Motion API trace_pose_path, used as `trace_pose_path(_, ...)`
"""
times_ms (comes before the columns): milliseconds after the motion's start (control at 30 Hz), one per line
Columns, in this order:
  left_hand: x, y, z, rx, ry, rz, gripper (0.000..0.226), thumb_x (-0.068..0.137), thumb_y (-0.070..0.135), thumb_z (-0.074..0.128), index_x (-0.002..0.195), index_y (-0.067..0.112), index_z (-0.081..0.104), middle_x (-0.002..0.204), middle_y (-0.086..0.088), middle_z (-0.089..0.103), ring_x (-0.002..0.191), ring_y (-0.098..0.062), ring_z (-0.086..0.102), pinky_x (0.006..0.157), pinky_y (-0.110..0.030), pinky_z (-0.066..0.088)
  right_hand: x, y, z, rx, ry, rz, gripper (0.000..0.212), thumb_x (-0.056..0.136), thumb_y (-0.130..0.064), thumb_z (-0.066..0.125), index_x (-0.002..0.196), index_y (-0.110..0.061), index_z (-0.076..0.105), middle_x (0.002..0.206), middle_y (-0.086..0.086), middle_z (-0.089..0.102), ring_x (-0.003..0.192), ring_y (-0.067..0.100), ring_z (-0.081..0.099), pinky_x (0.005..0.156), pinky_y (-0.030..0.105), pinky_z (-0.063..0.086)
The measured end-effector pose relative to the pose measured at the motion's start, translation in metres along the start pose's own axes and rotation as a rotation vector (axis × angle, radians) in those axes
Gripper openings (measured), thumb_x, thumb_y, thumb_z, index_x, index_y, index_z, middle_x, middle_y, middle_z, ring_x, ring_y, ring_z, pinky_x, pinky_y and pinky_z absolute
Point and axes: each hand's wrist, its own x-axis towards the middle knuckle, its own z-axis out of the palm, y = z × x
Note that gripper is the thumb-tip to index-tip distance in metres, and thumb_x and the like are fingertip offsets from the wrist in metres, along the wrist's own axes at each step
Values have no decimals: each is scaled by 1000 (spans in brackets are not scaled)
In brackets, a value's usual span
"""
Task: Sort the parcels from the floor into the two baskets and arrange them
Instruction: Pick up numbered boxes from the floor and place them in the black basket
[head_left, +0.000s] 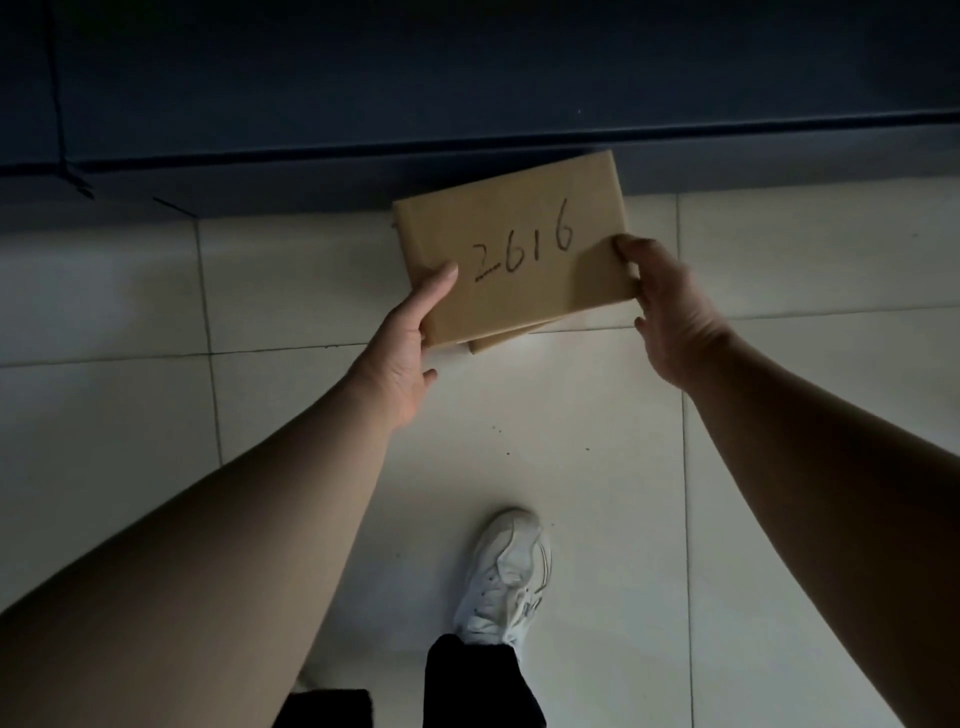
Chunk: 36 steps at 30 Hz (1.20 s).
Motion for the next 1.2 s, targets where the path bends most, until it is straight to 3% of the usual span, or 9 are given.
trace_pose_path(133,10,-9,4,-66,-41,-17,62,64,57,64,122,42,49,134,9,54,129,-25,42,112,-53,15,6,8,5,-8,-34,-77,44,74,-58,41,103,-28,59,106,-5,65,99,6,55,72,21,30)
trace_pose_path(233,11,-13,1,-98,-29,-29,75,64,57,66,133,38,47,138,6,53,133,-29,39,111,-53,16,1,10,8,13,-28,-68,44,73,-59,41,99,-28,58,99,-6,65,94,9,57,69,22,31)
trace_pose_path(333,4,-11,-2,-82,3,-36,69,61,58,68,126,40,52,139,5,51,135,-28,36,112,-54,13,-12,10,13,47,-28,-53,42,75,-58,41,98,-27,58,97,-6,65,90,10,57,68,22,32)
trace_pose_path(500,-28,-8,-18,-44,16,-52,72,60,58,69,126,36,55,132,2,59,129,-27,44,113,-56,13,-49,10,25,80,-2,6,32,94,-56,42,94,-28,58,97,-7,64,92,10,55,69,22,32)
trace_pose_path(667,-80,11,-42,-1,11,-31,72,59,56,69,126,35,56,131,2,60,129,-26,45,112,-54,15,-108,-6,48,165,45,15,33,99,-51,34,91,-30,59,96,-9,64,93,10,56,70,22,33)
trace_pose_path(800,-138,35,-58,57,-55,29,53,64,54,63,112,33,62,119,7,66,118,-19,52,108,-50,21,-170,-27,69,293,118,18,34,98,-53,36,90,-33,62,93,-14,68,97,9,58,80,28,34)
trace_pose_path(933,-207,58,-68,117,-109,83,42,67,52,67,105,34,64,113,12,68,114,-14,52,109,-49,19,-237,-50,86,385,159,-6,35,99,-53,34,88,-37,63,72,-27,71,95,6,58,73,23,34)
trace_pose_path(1100,-292,85,-84,106,-104,169,32,74,53,58,101,39,64,100,18,71,109,-9,55,107,-46,21,-316,-82,106,416,203,13,32,92,-64,37,93,-41,59,101,-18,65,115,16,53,104,37,27)
trace_pose_path(1200,-343,90,-93,84,-79,211,39,69,56,59,104,39,63,105,15,70,111,-12,55,107,-45,22,-361,-104,110,378,186,9,30,92,-64,40,92,-39,55,103,-13,60,109,15,54,102,38,25)
